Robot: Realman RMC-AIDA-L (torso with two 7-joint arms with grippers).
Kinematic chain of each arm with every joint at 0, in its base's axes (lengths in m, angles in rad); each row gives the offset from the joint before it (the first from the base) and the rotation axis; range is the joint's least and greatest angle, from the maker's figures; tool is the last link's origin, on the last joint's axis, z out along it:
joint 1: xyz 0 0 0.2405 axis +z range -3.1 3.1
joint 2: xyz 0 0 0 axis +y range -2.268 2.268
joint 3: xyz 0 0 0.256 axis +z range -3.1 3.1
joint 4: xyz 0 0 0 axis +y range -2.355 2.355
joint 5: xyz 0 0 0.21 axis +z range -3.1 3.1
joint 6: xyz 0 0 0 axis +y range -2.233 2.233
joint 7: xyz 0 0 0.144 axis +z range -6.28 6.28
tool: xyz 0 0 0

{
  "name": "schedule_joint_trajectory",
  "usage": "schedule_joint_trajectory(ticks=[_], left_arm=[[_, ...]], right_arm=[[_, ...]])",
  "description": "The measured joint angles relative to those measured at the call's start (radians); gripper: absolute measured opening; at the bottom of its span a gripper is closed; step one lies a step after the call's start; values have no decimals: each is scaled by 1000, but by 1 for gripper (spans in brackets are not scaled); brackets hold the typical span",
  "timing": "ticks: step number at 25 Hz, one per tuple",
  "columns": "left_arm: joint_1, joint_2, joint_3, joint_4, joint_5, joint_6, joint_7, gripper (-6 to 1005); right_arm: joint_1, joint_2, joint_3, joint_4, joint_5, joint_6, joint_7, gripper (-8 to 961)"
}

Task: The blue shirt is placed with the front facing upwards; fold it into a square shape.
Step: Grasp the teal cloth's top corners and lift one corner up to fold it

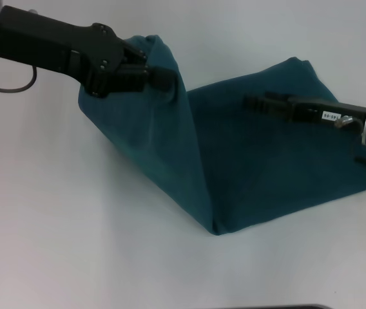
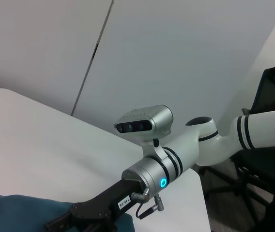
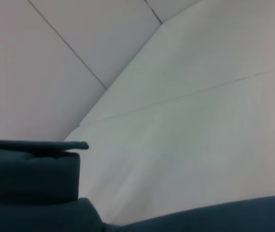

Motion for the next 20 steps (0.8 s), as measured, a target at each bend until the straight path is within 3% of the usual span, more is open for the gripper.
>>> schedule_joint_trajectory(ticks=[7,12,20], left_arm=[[8,0,-3,0,0,-6,0,27],[10,0,-4,0,0,-8,1,27],[10,0,-4,-1,0,-11,9,27]], right_arm=[[9,2,-157,-17,0,-2,-38,836],[11,3,-215,-35,0,1,-45,796],[31,10,-321,-71,29,31,-105,499]])
